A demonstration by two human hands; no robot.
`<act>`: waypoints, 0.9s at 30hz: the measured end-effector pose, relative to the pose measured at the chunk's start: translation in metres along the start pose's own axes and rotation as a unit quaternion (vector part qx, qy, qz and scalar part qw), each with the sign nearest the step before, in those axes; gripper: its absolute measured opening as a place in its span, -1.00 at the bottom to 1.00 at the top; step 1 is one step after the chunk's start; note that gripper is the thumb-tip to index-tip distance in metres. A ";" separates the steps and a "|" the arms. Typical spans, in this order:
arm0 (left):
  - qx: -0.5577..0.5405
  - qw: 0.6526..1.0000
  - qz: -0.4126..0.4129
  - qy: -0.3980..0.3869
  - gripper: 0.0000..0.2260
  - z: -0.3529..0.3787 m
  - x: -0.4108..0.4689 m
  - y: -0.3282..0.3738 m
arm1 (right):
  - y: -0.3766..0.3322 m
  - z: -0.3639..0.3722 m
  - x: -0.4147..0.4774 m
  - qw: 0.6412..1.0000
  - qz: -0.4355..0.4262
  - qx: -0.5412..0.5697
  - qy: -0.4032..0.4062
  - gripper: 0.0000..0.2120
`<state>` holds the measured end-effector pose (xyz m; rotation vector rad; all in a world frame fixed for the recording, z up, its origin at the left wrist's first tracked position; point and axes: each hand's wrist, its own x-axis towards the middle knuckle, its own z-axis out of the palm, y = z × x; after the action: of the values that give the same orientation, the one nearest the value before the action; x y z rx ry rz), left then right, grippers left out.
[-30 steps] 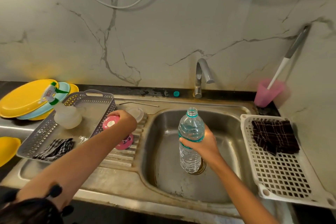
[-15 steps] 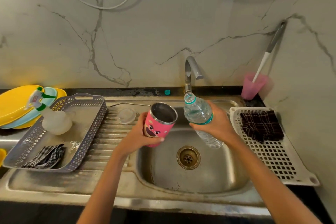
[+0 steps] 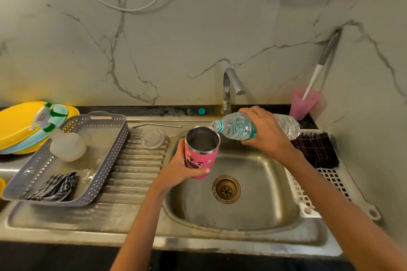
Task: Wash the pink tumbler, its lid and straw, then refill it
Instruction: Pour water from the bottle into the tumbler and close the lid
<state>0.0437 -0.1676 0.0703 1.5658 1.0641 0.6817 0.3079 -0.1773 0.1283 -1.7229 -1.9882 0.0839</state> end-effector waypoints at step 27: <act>-0.068 0.998 -0.015 -0.003 -0.20 0.028 -0.005 -0.040 | 0.007 0.000 0.000 0.971 -0.127 -0.197 0.047 -0.15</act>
<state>0.0543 -0.1838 0.0256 1.4320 1.0140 0.7126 0.3142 -0.1763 0.1259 -1.6390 -2.2441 -0.5036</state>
